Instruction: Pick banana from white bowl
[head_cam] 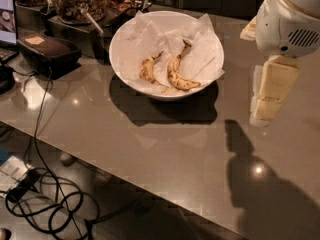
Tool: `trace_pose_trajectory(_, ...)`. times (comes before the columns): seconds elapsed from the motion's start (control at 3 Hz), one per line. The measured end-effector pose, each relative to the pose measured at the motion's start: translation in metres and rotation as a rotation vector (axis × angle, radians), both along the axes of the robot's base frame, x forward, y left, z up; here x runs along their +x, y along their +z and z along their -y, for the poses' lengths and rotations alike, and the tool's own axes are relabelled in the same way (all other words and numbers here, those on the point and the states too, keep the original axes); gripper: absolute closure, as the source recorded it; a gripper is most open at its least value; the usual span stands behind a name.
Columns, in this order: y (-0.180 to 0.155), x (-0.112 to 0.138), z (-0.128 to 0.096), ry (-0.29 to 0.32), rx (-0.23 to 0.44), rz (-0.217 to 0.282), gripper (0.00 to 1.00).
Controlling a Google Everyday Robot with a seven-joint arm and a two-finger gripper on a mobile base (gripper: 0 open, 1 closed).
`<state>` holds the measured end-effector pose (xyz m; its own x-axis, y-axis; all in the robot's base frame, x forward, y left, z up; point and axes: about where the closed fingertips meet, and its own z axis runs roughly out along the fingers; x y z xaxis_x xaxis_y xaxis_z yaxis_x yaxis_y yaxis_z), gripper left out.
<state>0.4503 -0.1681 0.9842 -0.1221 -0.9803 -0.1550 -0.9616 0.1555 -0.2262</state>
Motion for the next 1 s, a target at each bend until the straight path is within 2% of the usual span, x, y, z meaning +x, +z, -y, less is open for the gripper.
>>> trace_pose_trajectory(0.33, 0.004, 0.023, -0.007, -0.081, 0.044, 0.035, 0.00)
trace_pose_trajectory(0.67, -0.003, 0.063, -0.007, -0.263, 0.094, 0.000, 0.00)
trace_pose_trajectory(1.0, -0.001, 0.067, -0.010, -0.332, 0.124, 0.001, 0.00)
